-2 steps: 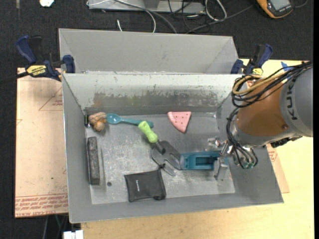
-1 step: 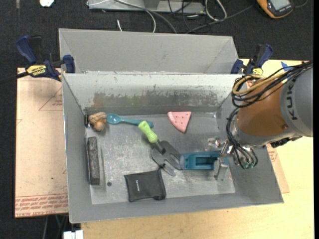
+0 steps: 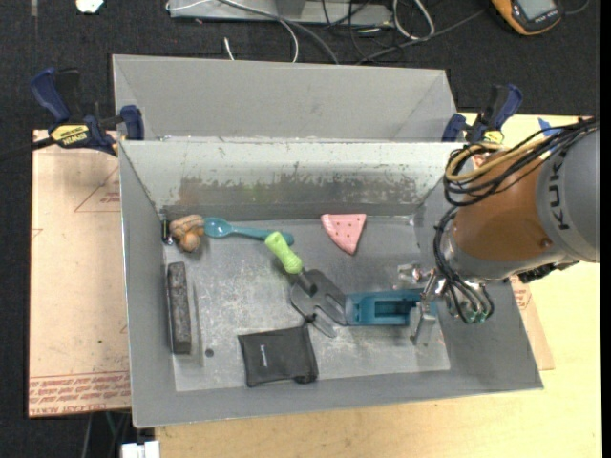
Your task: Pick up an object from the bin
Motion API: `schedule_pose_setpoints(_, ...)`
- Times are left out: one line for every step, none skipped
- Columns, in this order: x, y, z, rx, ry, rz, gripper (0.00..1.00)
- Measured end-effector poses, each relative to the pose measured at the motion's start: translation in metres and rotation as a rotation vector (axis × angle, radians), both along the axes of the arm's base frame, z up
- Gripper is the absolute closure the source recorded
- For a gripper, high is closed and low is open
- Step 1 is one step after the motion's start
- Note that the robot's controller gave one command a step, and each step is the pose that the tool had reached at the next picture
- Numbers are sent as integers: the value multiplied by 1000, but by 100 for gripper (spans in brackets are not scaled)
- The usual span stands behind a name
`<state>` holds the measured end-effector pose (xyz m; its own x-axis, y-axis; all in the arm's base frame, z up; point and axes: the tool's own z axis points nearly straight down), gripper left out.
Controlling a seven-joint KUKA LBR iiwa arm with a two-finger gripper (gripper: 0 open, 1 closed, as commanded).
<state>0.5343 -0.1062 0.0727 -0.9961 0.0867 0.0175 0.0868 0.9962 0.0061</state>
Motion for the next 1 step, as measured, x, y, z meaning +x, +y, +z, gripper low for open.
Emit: schedule_pose_setpoints(0,0,0,0,0,0,100)
